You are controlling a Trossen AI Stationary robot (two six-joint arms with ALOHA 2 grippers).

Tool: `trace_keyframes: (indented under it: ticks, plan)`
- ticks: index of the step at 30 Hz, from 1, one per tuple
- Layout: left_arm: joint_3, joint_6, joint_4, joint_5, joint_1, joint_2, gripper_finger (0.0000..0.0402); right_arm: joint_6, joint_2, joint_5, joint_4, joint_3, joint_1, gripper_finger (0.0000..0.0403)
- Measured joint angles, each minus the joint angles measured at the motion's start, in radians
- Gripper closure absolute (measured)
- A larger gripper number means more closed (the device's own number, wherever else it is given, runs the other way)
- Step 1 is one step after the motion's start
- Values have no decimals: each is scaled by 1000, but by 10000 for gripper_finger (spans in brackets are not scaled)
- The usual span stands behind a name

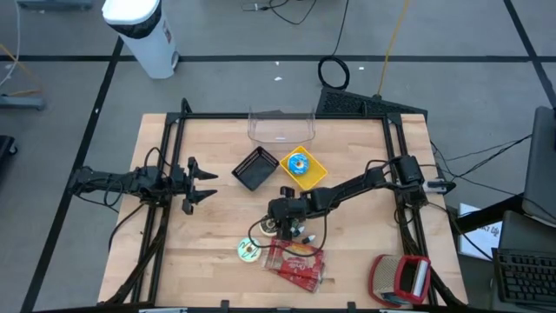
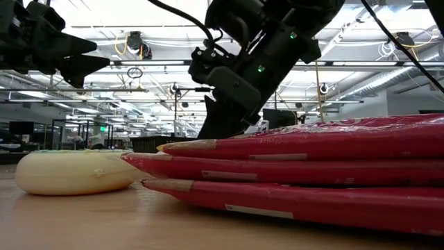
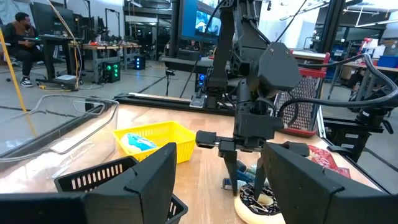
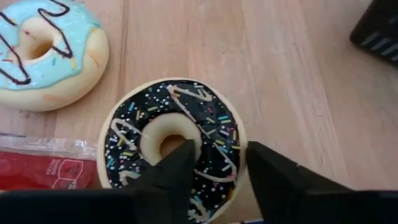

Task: Pick & Place Food Item
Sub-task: Put the black donut into the yellow bin

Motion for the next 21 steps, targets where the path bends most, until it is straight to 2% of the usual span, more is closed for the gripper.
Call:
trace_keyframes:
  ticks: [4,9,12,17,21]
  plan:
    - [0,0,0,0,0,0,160,-12,-3,-14,-1,0,-5,334]
    - [0,0,0,0,0,0,160,-35,-57,-125,-5,-3,-22,390]
    - [0,0,0,0,0,0,160,-35,-128,-156,-8,-3,-31,394]
    - [0,0,0,0,0,0,160,-80,-277,-144,-51,-2,-47,386]
    - [0,0,0,0,0,0,160,-116,-392,-2,-122,-2,-69,392]
